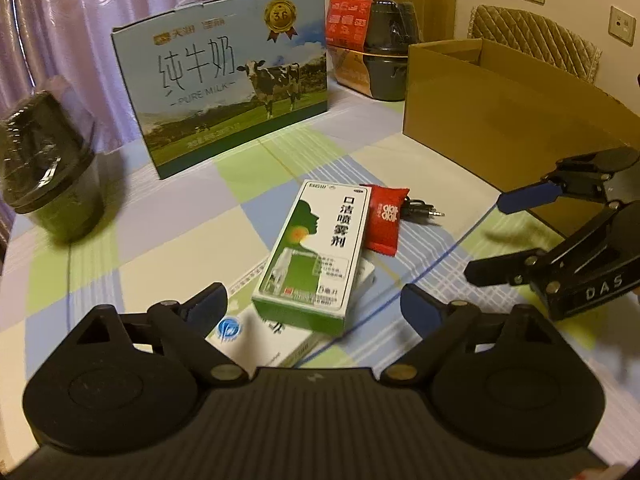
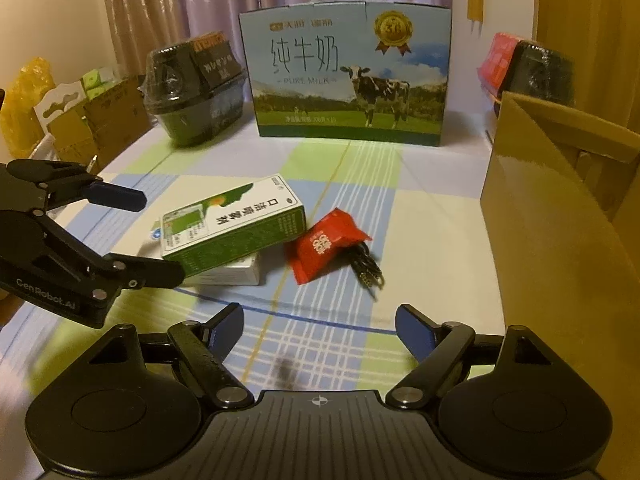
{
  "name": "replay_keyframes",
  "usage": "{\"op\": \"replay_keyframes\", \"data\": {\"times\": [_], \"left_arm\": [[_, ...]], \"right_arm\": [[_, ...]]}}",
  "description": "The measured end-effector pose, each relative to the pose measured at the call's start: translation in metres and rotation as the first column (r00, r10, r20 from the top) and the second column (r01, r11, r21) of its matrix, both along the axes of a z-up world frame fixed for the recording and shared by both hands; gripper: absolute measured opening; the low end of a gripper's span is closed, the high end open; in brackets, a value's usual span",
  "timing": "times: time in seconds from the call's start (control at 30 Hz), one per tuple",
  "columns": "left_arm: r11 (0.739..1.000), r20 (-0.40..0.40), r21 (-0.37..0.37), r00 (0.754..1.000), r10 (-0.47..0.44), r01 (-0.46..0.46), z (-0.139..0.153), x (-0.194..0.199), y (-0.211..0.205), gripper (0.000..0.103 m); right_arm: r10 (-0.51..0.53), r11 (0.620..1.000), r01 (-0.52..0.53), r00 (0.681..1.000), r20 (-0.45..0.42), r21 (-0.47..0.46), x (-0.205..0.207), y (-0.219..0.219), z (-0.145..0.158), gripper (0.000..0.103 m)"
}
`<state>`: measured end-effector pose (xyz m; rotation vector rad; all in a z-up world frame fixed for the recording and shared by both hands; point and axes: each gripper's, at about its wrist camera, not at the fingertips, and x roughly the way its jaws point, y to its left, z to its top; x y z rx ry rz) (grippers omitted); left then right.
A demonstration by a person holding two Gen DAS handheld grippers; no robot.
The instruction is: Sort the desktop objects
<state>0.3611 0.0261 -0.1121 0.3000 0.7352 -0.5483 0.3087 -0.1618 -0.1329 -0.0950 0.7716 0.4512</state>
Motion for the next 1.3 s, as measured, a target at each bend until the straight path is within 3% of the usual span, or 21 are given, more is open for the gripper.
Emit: {"op": "replay_keyframes", "data": {"times": [0.2,0.3,0.43,0.67,0.9,0.97,1.17,1.3], "left_arm": [[1.0,-0.012,-0.014,1.0,0.007,-0.007,-0.009,0.015,-0.008,0.073],[0.999,-0.025,-0.037,0.999,0.029,-0.03,-0.012,0.018,-0.008,0.055],[0.993,-0.032,-0.076,0.995,0.093,-0.095,-0.013,0.014,-0.004,0.052],[0.958,-0.041,-0.126,0.966,0.255,-0.258,-0.011,0.002,0.005,0.052],[0.955,-0.035,-0.126,0.964,0.265,-0.267,-0.012,0.002,0.006,0.052],[0.955,-0.028,-0.12,0.963,0.269,-0.271,-0.013,0.002,0.004,0.061],[0.965,-0.016,-0.108,0.971,0.238,-0.239,-0.017,0.008,0.001,0.062],[0.967,-0.009,-0.097,0.972,0.235,-0.234,-0.018,0.009,-0.003,0.055]], "right_arm": [[-0.022,1.0,0.023,1.0,0.011,-0.019,0.016,0.002,-0.009,0.081],[-0.031,0.999,0.031,0.999,0.02,-0.024,0.023,0.004,-0.013,0.081],[-0.041,0.999,0.042,0.999,0.035,-0.019,0.03,0.007,-0.016,0.081],[-0.101,0.994,0.1,0.995,0.028,0.04,0.055,0.005,-0.022,0.08],[-0.124,0.99,0.123,0.992,0.004,0.071,0.078,0.016,-0.025,0.08],[-0.114,0.992,0.114,0.994,-0.003,0.061,0.084,0.021,-0.029,0.079],[-0.077,0.997,0.078,0.997,-0.014,0.016,0.091,0.03,-0.038,0.056],[-0.043,0.999,0.043,0.999,-0.005,-0.011,0.082,0.029,-0.039,0.031]]}}
